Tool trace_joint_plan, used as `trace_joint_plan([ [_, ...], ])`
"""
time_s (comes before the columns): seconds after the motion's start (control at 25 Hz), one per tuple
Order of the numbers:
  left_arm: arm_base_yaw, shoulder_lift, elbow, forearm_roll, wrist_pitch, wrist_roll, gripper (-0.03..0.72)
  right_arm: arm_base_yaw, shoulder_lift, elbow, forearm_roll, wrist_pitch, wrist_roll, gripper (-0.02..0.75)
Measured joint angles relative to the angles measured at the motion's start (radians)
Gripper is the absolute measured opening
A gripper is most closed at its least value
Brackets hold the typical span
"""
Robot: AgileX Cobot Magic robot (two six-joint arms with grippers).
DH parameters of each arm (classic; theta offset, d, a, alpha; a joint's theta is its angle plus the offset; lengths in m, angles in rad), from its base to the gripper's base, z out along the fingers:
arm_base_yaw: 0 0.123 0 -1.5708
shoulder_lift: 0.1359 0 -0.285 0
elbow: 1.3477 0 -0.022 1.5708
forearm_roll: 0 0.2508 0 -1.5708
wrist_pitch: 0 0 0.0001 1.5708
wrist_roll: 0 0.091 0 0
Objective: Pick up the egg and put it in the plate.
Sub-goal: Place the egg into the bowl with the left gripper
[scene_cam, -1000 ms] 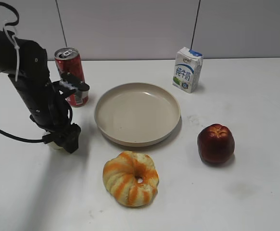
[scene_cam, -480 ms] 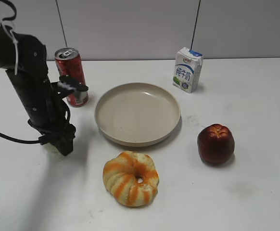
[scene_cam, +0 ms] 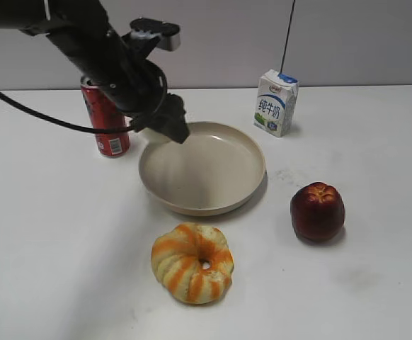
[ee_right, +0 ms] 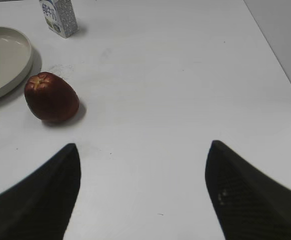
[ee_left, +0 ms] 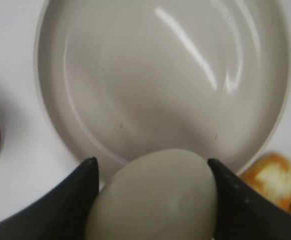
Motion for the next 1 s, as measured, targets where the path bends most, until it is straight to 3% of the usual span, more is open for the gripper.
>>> trace_joint_plan([
  [0.24, -0.059, 0.089, -0.002, -0.039, -0.095, 0.000, 0.484, 0.000, 0.000, 0.000, 0.000, 0.000, 0.000, 0.587],
  [0.48, -0.062, 0.178, -0.002, -0.073, -0.077, 0.000, 0.484, 0.000, 0.000, 0.000, 0.000, 0.000, 0.000, 0.587],
  [0.72, -0.062, 0.193, -0.002, -0.058, -0.071, 0.000, 0.613, 0.000, 0.000, 0.000, 0.000, 0.000, 0.000, 0.587],
  [1.0, -0.062, 0.123, -0.002, -0.018, -0.030, 0.000, 0.643, 0.000, 0.000, 0.000, 0.000, 0.000, 0.000, 0.587],
])
